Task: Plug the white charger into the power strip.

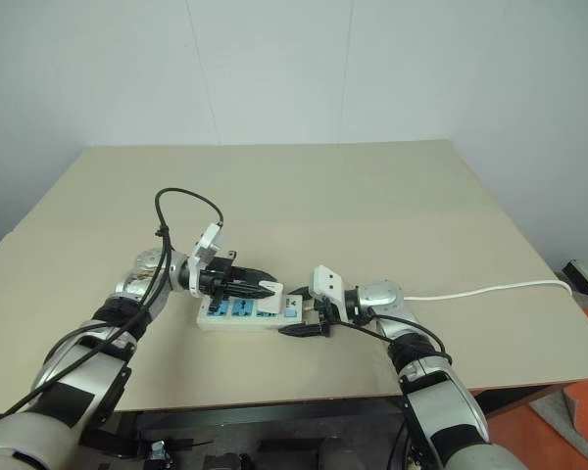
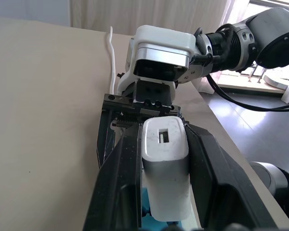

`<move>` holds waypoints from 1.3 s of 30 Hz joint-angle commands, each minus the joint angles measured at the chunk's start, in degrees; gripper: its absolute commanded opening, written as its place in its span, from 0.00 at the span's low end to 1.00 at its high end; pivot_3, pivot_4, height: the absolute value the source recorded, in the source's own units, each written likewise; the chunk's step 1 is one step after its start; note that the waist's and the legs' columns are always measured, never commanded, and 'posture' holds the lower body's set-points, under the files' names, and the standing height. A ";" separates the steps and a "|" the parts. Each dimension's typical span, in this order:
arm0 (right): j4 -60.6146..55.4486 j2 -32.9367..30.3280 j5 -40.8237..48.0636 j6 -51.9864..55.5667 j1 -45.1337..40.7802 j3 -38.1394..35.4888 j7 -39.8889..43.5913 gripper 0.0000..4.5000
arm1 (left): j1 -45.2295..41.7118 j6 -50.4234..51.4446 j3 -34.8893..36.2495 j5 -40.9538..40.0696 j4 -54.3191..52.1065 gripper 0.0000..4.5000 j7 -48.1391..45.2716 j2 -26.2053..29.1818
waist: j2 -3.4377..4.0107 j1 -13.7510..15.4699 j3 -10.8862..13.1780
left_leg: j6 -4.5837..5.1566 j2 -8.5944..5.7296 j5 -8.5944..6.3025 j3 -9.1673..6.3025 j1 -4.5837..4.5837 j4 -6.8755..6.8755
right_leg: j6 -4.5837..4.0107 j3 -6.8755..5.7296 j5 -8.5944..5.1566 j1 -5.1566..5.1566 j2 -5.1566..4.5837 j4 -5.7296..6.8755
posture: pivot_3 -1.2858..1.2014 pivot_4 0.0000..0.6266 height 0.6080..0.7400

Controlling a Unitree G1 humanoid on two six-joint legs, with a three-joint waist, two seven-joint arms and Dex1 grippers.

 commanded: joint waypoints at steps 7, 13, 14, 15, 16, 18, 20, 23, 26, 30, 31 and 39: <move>0.97 -0.71 -2.90 -0.42 1.16 1.01 -2.33 0.76 | -0.90 -3.20 -1.67 1.50 2.46 0.22 -0.30 1.15 | 0.00 -0.02 0.00 | 0.00 -0.01 0.00 0.00 0.09 -0.02 | 0.00 0.02 -0.01 0.06 0.00 0.00 | 0.52 0.24 1.00; 0.26 -0.97 -2.72 -0.35 1.76 0.90 -2.12 0.76 | 0.97 -5.99 -1.58 1.77 2.23 0.22 -0.30 0.59 | 0.00 0.03 -0.01 | 0.00 -0.02 0.00 0.00 0.16 -0.03 | 0.00 0.03 -0.02 0.12 0.00 0.01 | 0.52 0.24 1.00; 0.14 -1.04 -2.69 -0.33 1.85 0.87 -2.09 0.76 | 1.47 -6.61 -1.59 1.73 2.00 0.22 -0.30 0.62 | 0.00 0.04 -0.01 | 0.00 -0.02 0.00 0.00 0.17 -0.03 | 0.00 0.03 -0.02 0.13 0.00 0.01 | 0.52 0.24 1.00; 0.04 -1.10 -2.67 -0.32 1.93 0.86 -2.08 0.76 | 1.85 -7.22 -1.39 1.68 1.92 0.22 -0.30 0.58 | 0.00 0.03 -0.01 | 0.00 -0.02 0.00 0.00 0.17 -0.03 | 0.00 0.04 -0.02 0.13 0.00 0.01 | 0.52 0.24 1.00; -0.13 -1.20 -2.68 -0.38 2.07 0.85 -2.12 0.76 | 2.16 -7.63 -0.28 1.54 2.18 0.22 -0.30 0.22 | 0.01 0.04 -0.02 | 0.00 -0.02 0.00 0.00 0.18 -0.03 | 0.00 0.04 -0.02 0.14 0.00 0.01 | 0.52 0.24 1.00; -0.60 -1.46 -2.59 -0.33 2.38 0.84 -1.94 0.76 | 2.28 -8.52 2.48 2.29 3.28 0.22 -0.30 -0.66 | 0.01 0.13 -0.02 | 0.00 -0.02 0.00 0.00 0.20 -0.04 | -0.01 0.04 -0.02 0.16 0.00 0.00 | 0.52 0.24 1.00; -1.26 -1.86 -2.48 -0.25 2.79 0.90 -1.45 0.76 | 2.96 -9.84 2.84 3.14 2.93 0.22 -0.30 -0.13 | 0.01 0.18 -0.02 | 0.00 -0.03 0.00 0.00 0.19 -0.04 | -0.01 0.04 -0.02 0.16 0.00 0.00 | 0.52 0.24 1.00; -1.74 -2.26 -2.39 -0.21 3.11 0.96 -1.06 0.76 | 4.11 -10.53 2.14 3.73 2.35 0.22 -0.30 1.14 | 0.01 0.22 -0.03 | 0.00 -0.04 0.00 0.00 0.20 -0.04 | -0.01 0.04 -0.02 0.17 -0.01 -0.01 | 0.52 0.24 1.00; -2.05 -2.39 -2.21 -0.08 3.13 0.84 -1.07 0.76 | 5.39 -11.24 0.40 4.01 2.34 0.22 -0.30 2.29 | 0.02 0.22 -0.03 | 0.00 -0.04 0.00 -0.01 0.21 -0.05 | -0.01 0.04 -0.03 0.18 -0.01 0.00 | 0.52 0.24 1.00; -2.80 -2.54 -1.91 0.19 3.39 0.74 -1.03 0.76 | 6.45 -13.05 -1.64 4.50 1.42 0.22 -0.30 2.71 | 0.02 0.22 -0.04 | 0.00 -0.03 0.00 -0.01 0.21 -0.07 | -0.02 0.05 -0.03 0.18 -0.01 -0.02 | 0.52 0.24 1.00; -2.99 -2.64 -1.89 0.20 3.50 0.74 -0.99 0.76 | 6.59 -13.86 -1.87 4.64 1.32 0.22 -0.30 2.67 | 0.02 0.23 -0.05 | 0.00 -0.03 0.00 -0.01 0.21 -0.08 | -0.02 0.05 -0.04 0.18 -0.01 -0.02 | 0.52 0.24 1.00; -4.21 -3.37 -1.83 0.51 4.32 0.82 -0.86 0.76 | 6.64 -15.60 -1.45 6.30 4.10 0.22 -0.30 1.93 | 0.06 0.43 -0.10 | 0.00 -0.06 0.00 -0.01 0.22 -0.07 | -0.02 0.05 -0.05 0.20 -0.03 -0.04 | 0.52 0.24 1.00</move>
